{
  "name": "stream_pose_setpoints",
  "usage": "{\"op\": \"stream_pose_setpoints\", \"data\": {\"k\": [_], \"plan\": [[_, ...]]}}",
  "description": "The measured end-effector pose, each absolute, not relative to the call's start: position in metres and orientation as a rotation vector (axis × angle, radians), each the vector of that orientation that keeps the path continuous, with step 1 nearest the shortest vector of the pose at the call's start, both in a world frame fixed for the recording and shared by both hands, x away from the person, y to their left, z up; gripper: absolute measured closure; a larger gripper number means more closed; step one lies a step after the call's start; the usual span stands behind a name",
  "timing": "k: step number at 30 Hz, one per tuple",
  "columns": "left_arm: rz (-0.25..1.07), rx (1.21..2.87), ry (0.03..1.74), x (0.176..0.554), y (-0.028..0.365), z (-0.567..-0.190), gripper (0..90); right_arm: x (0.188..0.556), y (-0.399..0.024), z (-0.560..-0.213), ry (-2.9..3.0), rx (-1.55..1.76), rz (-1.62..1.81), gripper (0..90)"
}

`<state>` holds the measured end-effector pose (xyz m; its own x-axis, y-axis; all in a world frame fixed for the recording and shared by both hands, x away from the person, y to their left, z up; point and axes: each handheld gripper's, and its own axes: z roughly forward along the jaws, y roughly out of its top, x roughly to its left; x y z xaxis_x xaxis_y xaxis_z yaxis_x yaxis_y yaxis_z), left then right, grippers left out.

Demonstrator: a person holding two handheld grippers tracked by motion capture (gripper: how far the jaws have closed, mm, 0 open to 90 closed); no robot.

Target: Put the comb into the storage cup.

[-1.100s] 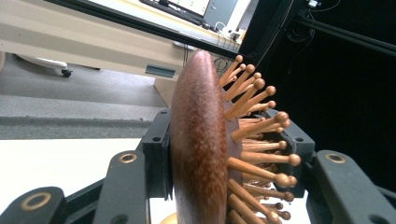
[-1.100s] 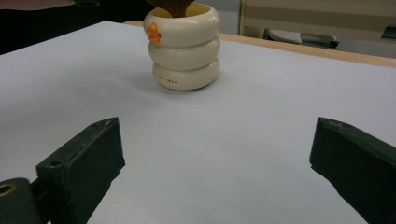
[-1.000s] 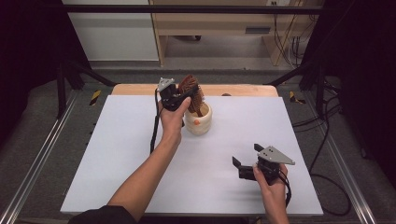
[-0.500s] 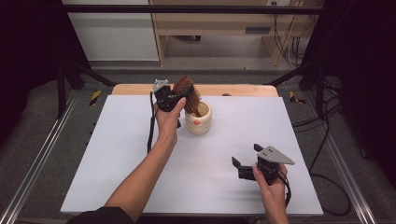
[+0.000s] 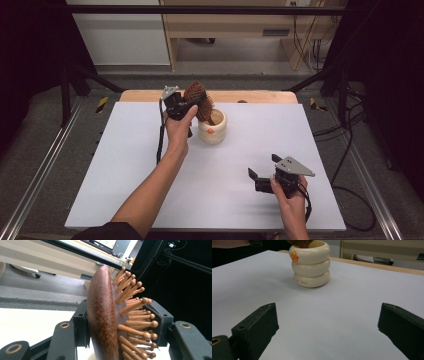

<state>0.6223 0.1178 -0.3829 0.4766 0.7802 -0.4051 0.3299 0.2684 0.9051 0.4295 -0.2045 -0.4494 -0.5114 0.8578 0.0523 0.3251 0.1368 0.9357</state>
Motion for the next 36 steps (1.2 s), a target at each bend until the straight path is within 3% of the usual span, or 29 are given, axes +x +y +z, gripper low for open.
{"op": "stream_pose_setpoints", "data": {"k": [12, 36], "plan": [[0.412, 1.328, 1.095, 0.6227, 0.1186, -0.3837, 42.8, 0.4295, -0.2049, -0.4491, 1.911, 1.128, 1.371, 3.2], [0.377, 1.303, 1.096, 0.625, 0.1194, -0.3857, 29.1, 0.4297, -0.2045, -0.4494, 1.916, 1.129, 1.372, 3.3]]}}
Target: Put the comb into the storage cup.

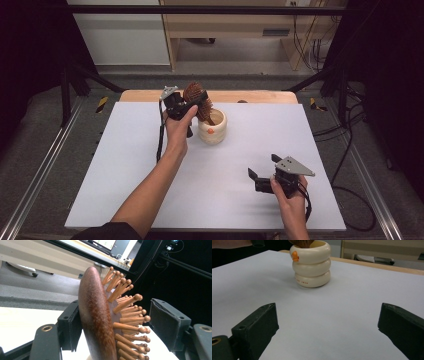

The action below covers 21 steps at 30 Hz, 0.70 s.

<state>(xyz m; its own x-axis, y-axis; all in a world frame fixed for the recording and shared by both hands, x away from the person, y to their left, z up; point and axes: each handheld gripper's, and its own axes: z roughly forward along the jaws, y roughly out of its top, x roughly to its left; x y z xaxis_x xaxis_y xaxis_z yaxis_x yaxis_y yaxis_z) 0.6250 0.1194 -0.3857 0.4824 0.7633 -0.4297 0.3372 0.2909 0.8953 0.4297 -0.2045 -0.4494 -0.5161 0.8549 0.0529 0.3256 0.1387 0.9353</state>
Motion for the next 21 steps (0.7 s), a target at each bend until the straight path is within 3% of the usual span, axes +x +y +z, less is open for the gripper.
{"op": "stream_pose_setpoints", "data": {"k": [21], "plan": [[0.379, 1.298, 1.093, 0.6255, 0.119, -0.3866, 29.1, 0.4297, -0.2042, -0.4494, 1.921, 1.125, 1.376, 3.2]]}}
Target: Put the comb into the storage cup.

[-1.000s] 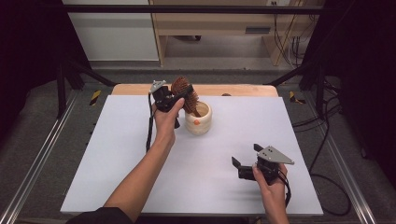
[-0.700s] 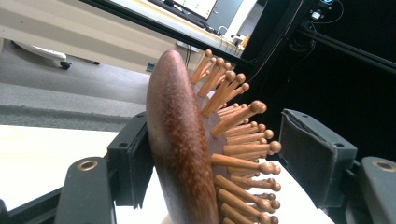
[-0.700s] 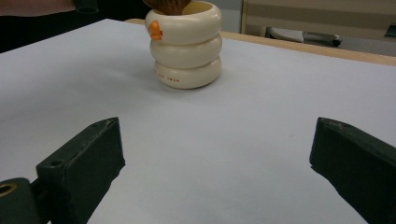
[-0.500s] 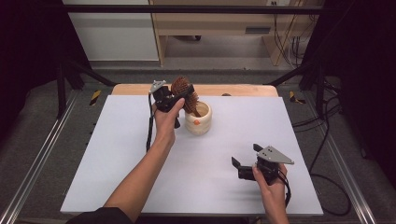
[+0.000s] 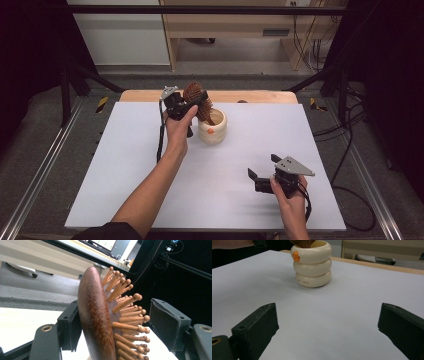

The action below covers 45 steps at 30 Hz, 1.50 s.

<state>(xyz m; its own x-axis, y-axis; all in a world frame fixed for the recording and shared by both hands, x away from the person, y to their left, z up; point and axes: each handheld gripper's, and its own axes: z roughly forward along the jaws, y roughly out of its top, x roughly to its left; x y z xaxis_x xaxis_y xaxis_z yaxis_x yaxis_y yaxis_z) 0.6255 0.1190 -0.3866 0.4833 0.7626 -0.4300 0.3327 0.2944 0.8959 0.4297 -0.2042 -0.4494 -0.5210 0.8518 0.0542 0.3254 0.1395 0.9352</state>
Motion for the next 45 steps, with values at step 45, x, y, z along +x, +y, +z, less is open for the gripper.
{"op": "stream_pose_setpoints", "data": {"k": [45], "plan": [[0.574, 1.375, 1.075, 0.613, 0.123, -0.38, 5.5, 0.43, -0.203, -0.449, 1.92, 1.124, 1.379, 3.3]]}}
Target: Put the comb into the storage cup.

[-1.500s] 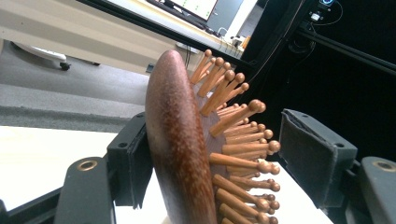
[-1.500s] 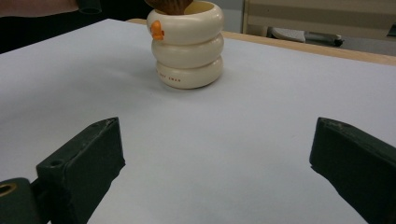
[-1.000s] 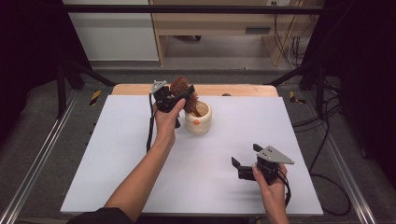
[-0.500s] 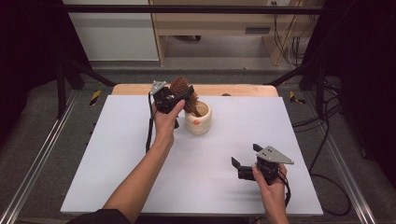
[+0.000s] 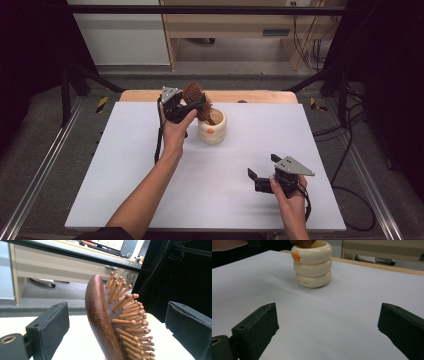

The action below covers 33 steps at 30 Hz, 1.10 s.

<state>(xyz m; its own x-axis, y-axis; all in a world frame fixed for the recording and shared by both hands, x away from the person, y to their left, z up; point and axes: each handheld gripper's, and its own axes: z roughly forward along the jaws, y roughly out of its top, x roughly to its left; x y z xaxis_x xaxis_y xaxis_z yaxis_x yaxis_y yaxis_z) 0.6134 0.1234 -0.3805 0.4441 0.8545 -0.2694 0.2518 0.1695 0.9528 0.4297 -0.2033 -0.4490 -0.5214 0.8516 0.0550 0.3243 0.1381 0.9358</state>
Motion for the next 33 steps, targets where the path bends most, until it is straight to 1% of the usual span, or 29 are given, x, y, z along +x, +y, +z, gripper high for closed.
{"op": "stream_pose_setpoints", "data": {"k": [13, 19, 33], "plan": [[0.631, 1.431, 1.046, 0.595, 0.135, -0.369, 4.2, 0.429, -0.202, -0.447, 1.913, 1.113, 1.387, 3.2], [0.628, 1.446, 1.041, 0.586, 0.14, -0.362, 4.4, 0.429, -0.201, -0.447, 1.914, 1.111, 1.386, 3.3], [0.641, 1.498, 0.987, 0.562, 0.138, -0.352, 3.8, 0.429, -0.201, -0.446, 1.913, 1.108, 1.396, 3.3]]}}
